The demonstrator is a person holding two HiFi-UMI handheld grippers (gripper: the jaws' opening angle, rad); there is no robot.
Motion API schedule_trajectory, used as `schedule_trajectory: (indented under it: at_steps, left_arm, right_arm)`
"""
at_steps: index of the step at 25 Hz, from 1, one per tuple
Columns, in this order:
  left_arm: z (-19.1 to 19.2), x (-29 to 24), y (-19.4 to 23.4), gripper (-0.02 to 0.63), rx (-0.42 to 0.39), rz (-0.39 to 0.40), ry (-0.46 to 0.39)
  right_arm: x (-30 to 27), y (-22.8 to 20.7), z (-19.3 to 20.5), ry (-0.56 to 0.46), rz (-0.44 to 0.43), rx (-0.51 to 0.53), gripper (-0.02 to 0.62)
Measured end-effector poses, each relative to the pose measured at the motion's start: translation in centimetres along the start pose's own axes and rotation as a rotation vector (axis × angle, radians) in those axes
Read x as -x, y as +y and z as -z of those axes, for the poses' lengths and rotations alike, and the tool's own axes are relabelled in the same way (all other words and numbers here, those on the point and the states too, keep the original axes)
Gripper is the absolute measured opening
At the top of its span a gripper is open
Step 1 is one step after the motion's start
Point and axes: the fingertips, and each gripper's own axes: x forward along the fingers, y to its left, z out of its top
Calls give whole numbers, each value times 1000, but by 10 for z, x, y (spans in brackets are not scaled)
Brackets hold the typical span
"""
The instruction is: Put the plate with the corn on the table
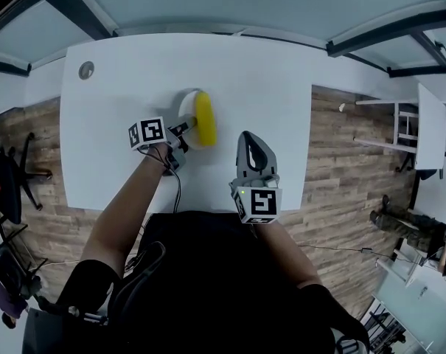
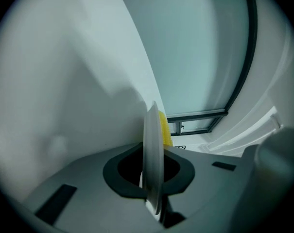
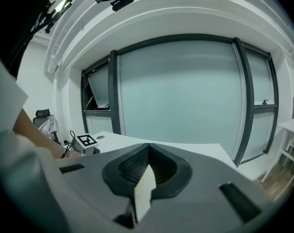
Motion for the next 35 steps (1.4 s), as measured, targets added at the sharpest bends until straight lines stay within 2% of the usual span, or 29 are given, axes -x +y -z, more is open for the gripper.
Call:
schedule_trajectory:
  at_steps: [4,6,8,10,12,14,19,24,30,35]
  left_arm:
    - [-6,1,-4,16,-121,-55,-11]
    - [-14,6,-3,17,-212,-117,-38]
    - [-23,12,-2,35,-364,-215,-60]
    - [-30,17,-1,55,-558,-332,-68]
    - [-34,21,1,85,-706,-412,-65]
    - [-35,22,1,107,-791,-442,-66]
    - [-36,23,-8,115,-970,-481,-104]
    - [-41,26,-12,115,-1059,-487,-128]
    - [-57,45,-7,114,-1059,-500,-165]
    - [-51,62,-56,114,-1134,-455,-260]
  right_arm:
    - [-5,5,3,17,-20,-9,2]
    - [-8,8,3,22,-30,-11,2]
    - [-10,9,5,27,-36,-14,2]
    - [-10,9,6,31,-39,-18,2]
    - [-10,10,6,33,-40,-21,2]
    - [-10,11,7,34,-40,-22,2]
    - [-10,16,8,35,-44,-24,2]
    - [-5,20,10,37,-52,-28,2]
    - [-3,25,10,33,-57,-30,2]
    - [-2,29,-1,0,-71,-14,2]
